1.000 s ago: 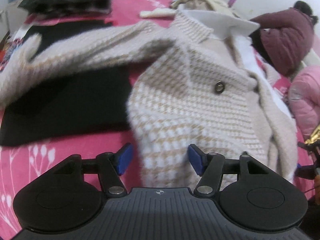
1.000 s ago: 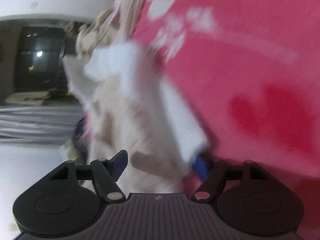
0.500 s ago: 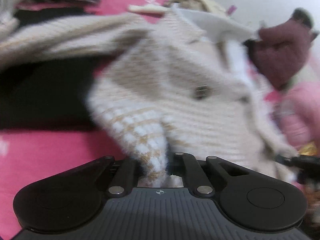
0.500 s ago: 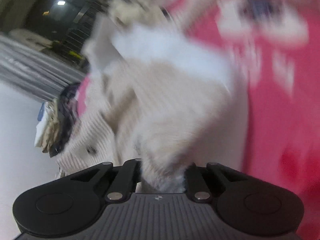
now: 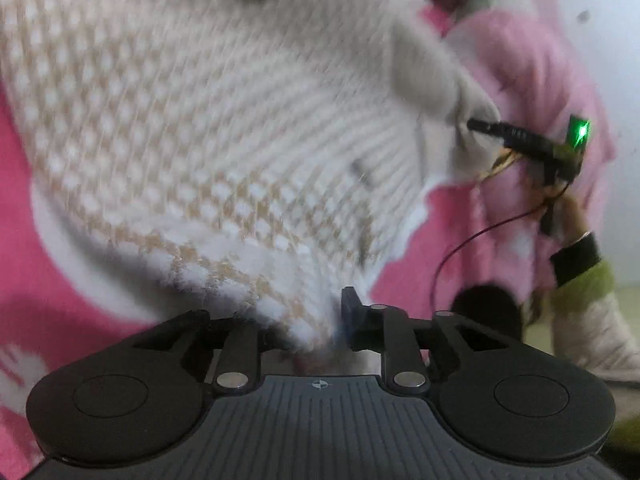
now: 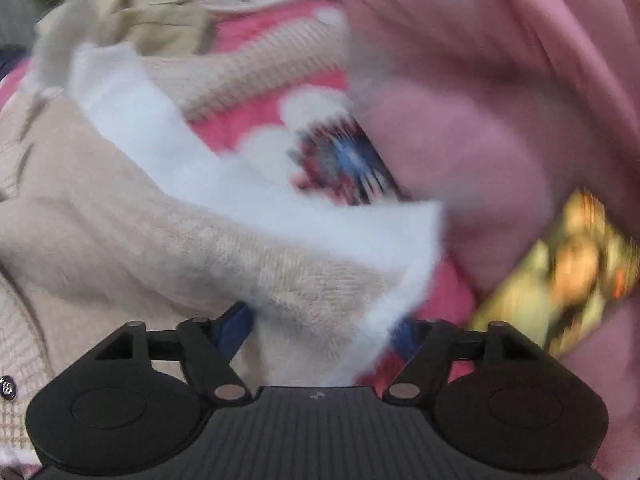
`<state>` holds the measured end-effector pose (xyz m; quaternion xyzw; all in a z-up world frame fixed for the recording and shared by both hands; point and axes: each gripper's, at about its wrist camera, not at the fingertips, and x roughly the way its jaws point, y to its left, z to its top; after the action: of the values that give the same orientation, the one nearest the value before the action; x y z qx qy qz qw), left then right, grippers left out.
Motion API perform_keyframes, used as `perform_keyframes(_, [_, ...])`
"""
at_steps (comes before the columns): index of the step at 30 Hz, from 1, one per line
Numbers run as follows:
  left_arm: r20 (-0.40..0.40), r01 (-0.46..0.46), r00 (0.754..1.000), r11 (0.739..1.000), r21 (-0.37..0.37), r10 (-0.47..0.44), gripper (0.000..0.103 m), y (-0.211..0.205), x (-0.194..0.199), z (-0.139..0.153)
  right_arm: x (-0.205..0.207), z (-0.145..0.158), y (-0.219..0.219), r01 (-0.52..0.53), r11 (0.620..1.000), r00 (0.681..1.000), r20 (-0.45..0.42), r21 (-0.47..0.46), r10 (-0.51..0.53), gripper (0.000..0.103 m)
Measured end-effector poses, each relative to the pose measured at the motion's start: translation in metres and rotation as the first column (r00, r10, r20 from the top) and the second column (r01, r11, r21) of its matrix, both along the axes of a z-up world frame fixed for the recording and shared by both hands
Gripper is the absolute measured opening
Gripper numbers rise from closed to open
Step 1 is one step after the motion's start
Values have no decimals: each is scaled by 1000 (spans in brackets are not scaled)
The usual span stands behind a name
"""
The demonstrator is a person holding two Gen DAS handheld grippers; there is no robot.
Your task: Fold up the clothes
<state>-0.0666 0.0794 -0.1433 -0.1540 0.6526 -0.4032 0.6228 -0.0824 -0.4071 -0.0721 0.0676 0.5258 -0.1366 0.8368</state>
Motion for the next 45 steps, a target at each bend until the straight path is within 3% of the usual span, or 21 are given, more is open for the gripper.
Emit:
perform_keyframes(3, [44, 12, 999, 1000, 4, -12, 31, 7, -4, 10, -49, 19, -4, 120, 987, 974, 178, 105, -138, 70])
perform_keyframes(5, [63, -8, 998, 1000, 1, 8, 32, 17, -2, 18, -83, 38, -4, 143, 948, 932, 284, 285, -226, 72])
perform_keyframes(6, [70, -16, 997, 1000, 2, 16, 32, 21, -3, 21, -90, 43, -6, 115, 900, 915, 308, 420, -260, 72])
perform_keyframes(7, [76, -23, 997, 1000, 7, 23, 32, 21, -2, 22, -100, 44, -7, 62, 819, 901, 321, 570, -291, 72])
perform_keyframes(9, [84, -34, 996, 999, 23, 32, 34, 18, 0, 23, -112, 31, 5, -40, 645, 902, 306, 763, -305, 71])
perform_keyframes(10, [82, -40, 996, 999, 35, 37, 35, 18, 0, 21, -110, 21, 15, -42, 617, 921, 269, 786, -281, 71])
perform_keyframes(13, [65, -54, 997, 996, 68, 49, 38, 12, 1, 12, -93, -17, 57, 33, 690, 987, 84, 723, -134, 69])
perform_keyframes(14, [62, -58, 997, 995, 80, 53, 38, 10, 0, 10, -87, -33, 69, 48, 701, 995, 25, 712, -93, 67])
perform_keyframes(17, [90, -60, 995, 993, 102, 51, 38, 6, -3, 11, -79, -55, 98, 15, 717, 1000, -3, 697, -17, 56])
perform_keyframes(18, [102, -61, 994, 993, 103, 51, 38, 5, -4, 13, -76, -58, 105, -7, 726, 1000, 10, 688, 0, 41])
perform_keyframes(19, [113, -63, 992, 993, 104, 51, 38, 5, -5, 15, -74, -60, 110, -16, 726, 1000, 11, 688, 12, 18])
perform_keyframes(22, [98, -77, 993, 991, 113, 66, 38, 7, -3, 10, -76, -43, 121, -67, 732, 997, 72, 678, 25, 4])
perform_keyframes(28, [37, -100, 995, 987, 122, 96, 38, 12, 3, -3, -69, -13, 112, -140, 737, 972, 232, 662, -24, 2])
perform_keyframes(32, [24, -107, 994, 986, 125, 105, 38, 11, 4, -5, -55, -34, 108, -54, 763, 988, 144, 644, -52, 4])
perform_keyframes(35, [32, -106, 994, 986, 126, 103, 41, 11, 1, -5, -70, -53, 92, 57, 683, 986, 64, 728, -151, 9])
perform_keyframes(36, [39, -100, 995, 987, 129, 96, 42, 11, 0, -4, -77, -59, 87, 94, 652, 982, 38, 752, -186, 20])
perform_keyframes(37, [47, -93, 995, 987, 133, 88, 44, 10, -1, -4, -82, -65, 84, 125, 635, 976, 19, 762, -215, 41])
perform_keyframes(39, [67, -85, 995, 986, 144, 76, 53, 10, -4, -4, -93, -77, 78, 183, 597, 963, -19, 781, -270, 55])
perform_keyframes(43, [97, -121, 989, 982, 143, 108, 52, 7, -7, -7, -91, -102, 75, 191, 491, 946, -27, 850, -322, 54])
perform_keyframes(45, [116, -161, 982, 980, 118, 147, 42, 6, -8, -6, -78, -114, 82, 181, 447, 950, -38, 876, -311, 49])
